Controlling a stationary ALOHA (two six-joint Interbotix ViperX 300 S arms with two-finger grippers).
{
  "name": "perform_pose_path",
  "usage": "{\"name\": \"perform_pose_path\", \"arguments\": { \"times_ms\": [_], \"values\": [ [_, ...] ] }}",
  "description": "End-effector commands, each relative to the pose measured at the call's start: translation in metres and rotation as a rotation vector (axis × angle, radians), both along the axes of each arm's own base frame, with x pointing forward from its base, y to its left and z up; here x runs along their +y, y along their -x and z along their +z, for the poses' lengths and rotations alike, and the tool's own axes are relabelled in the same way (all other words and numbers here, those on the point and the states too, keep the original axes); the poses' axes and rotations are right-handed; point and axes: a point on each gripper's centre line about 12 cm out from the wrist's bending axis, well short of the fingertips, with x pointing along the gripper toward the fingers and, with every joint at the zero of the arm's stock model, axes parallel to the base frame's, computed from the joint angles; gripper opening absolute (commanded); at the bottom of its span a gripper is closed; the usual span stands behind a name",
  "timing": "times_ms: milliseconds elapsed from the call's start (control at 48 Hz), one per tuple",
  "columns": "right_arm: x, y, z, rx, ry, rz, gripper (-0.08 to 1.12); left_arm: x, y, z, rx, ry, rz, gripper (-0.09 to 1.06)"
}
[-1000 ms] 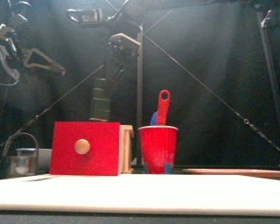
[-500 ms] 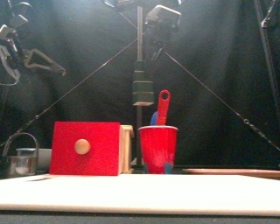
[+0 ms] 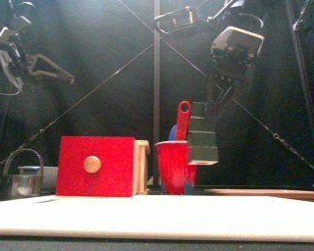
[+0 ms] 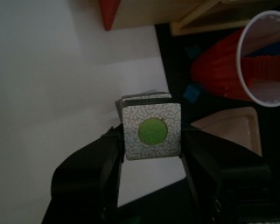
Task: Place sushi on board then cut the sushi with the knife then place the pieces on the plate
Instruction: Pick knife at handle with right hand
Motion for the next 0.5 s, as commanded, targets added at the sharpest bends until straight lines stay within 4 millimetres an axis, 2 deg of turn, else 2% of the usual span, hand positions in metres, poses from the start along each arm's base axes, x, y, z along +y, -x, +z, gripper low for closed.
{"name": "perform_pose_path", "arguments": {
  "times_ms": [21, 146, 500],
  "values": [
    [0.003, -0.009, 0.005, -0.020, 0.056, 0.020, 0.72, 0.002, -0.003, 0.011, -0.032, -0.005, 0.006, 0.05],
    [0.009, -0.020, 0.006, -0.012, 0.107, 0.024, 0.72, 0.002, -0.002, 0.006, -0.022, 0.006, 0.007, 0.05],
    [0.032, -0.039, -0.028, 0.088, 0.174, 0.020, 0.72, 0.005, -0.001, 0.007, -0.026, 0.002, 0.028, 0.05]
  ]
}}
